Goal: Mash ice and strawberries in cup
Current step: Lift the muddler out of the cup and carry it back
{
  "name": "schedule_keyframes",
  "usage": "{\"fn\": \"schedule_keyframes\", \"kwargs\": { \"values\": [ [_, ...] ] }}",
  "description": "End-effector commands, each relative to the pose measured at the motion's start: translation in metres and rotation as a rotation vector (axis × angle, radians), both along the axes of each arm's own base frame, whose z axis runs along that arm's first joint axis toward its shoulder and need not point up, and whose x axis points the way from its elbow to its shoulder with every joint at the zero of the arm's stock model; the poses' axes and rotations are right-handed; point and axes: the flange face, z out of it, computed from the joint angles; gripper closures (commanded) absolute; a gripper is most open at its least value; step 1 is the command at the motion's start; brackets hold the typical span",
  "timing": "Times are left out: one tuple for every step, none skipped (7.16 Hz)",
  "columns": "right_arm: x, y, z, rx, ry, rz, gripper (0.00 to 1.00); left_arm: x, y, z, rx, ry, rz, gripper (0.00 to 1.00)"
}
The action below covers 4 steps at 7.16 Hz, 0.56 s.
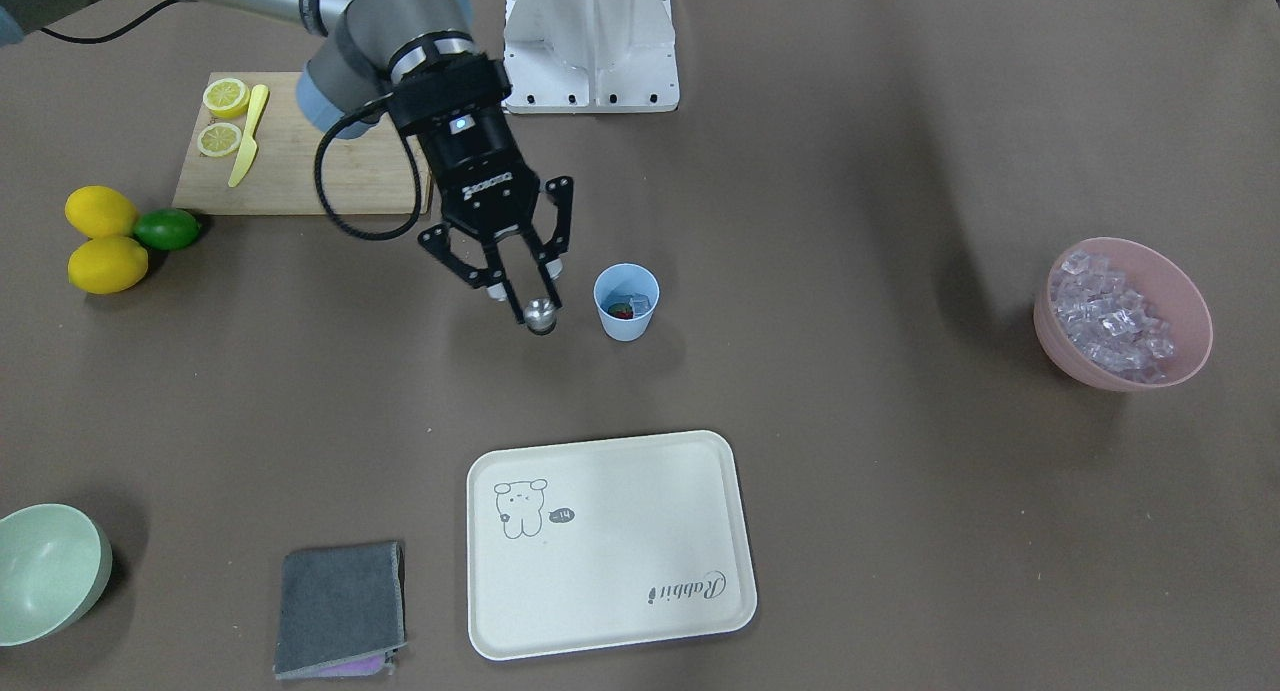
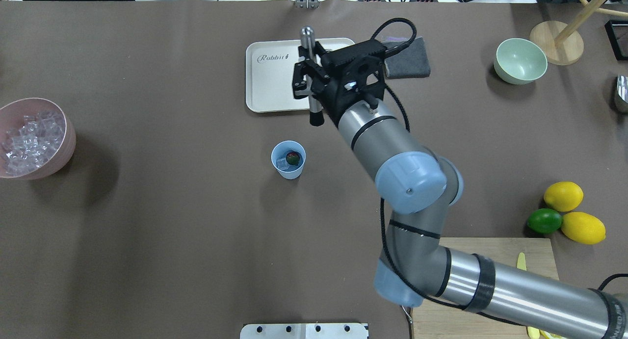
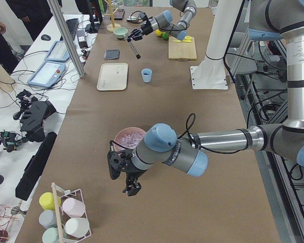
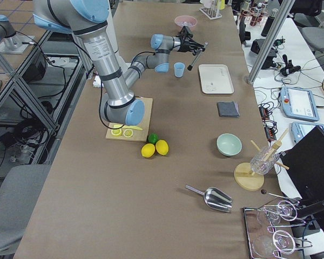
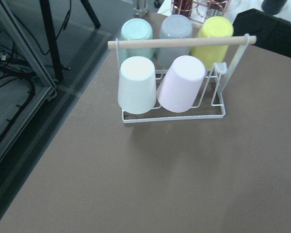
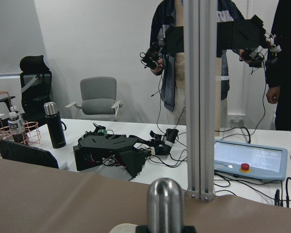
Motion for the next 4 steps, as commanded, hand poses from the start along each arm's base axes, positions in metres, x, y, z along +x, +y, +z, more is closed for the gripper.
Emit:
{"fn": "schedule_keyframes", "kwargs": {
  "values": [
    [0.078,-0.048,0.067,-0.237,0.011,-0.061,1.0,0.014,0.025,0.0,0.151,0.008,0.082,0.02],
    [0.114,-0.065,0.083,-0.346,0.038,-0.145,1.0,0.017,0.034,0.003,0.195,0.0,0.112,0.02],
    [0.125,-0.072,0.104,-0.438,0.06,-0.234,1.0,0.02,0.042,0.005,0.233,-0.006,0.16,0.02],
    [0.134,-0.076,0.113,-0.523,0.074,-0.312,1.0,0.021,0.046,0.004,0.261,0.016,0.194,0.02]
  ]
}}
